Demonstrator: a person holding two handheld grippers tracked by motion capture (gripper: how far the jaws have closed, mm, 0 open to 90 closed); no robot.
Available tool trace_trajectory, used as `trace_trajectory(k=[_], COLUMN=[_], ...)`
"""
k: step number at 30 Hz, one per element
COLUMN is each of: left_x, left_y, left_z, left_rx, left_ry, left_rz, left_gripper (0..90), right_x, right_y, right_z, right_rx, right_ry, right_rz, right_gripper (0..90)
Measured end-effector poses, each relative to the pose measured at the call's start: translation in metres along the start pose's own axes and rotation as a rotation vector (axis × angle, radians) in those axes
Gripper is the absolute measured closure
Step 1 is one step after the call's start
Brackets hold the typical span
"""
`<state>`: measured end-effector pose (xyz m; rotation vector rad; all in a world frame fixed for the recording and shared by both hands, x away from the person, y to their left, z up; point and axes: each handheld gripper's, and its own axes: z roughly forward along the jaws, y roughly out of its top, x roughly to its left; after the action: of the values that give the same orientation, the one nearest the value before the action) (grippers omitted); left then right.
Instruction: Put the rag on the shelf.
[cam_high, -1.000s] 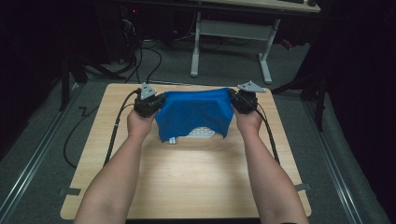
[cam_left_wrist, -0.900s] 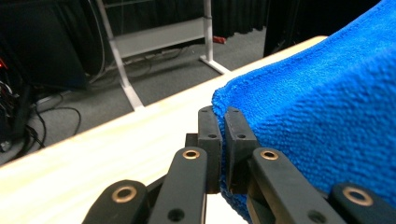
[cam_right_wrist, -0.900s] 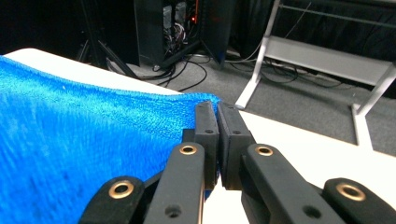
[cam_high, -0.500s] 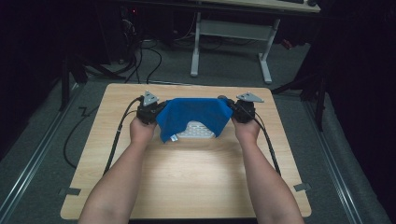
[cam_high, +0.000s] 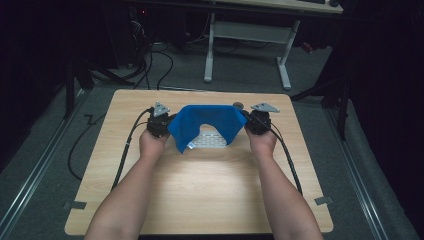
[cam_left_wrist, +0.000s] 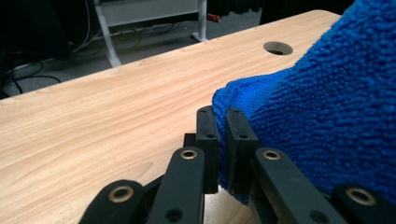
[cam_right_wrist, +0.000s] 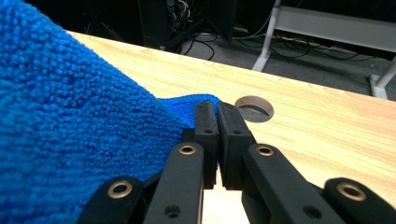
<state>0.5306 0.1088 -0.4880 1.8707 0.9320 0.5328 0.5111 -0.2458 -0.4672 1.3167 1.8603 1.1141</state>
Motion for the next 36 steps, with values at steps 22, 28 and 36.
trace_trajectory(k=[22,28,36], left_x=[0.004,0.008,0.015], left_y=[0.0,0.004,0.006], left_z=[-0.014,-0.019,-0.027], left_rx=[-0.025,-0.057,-0.053], left_ry=[0.075,0.102,0.122], left_rz=[-0.044,-0.063,-0.063], left_gripper=[55.1,53.6,52.1], right_x=[-0.007,-0.008,-0.012], right_y=[0.008,0.015,0.017], right_z=[-0.013,-0.019,-0.023], right_rx=[-0.033,-0.056,-0.059], right_ry=[-0.02,-0.032,-0.041], right_rz=[0.037,0.024,0.019], right_gripper=[71.9,72.0,69.3])
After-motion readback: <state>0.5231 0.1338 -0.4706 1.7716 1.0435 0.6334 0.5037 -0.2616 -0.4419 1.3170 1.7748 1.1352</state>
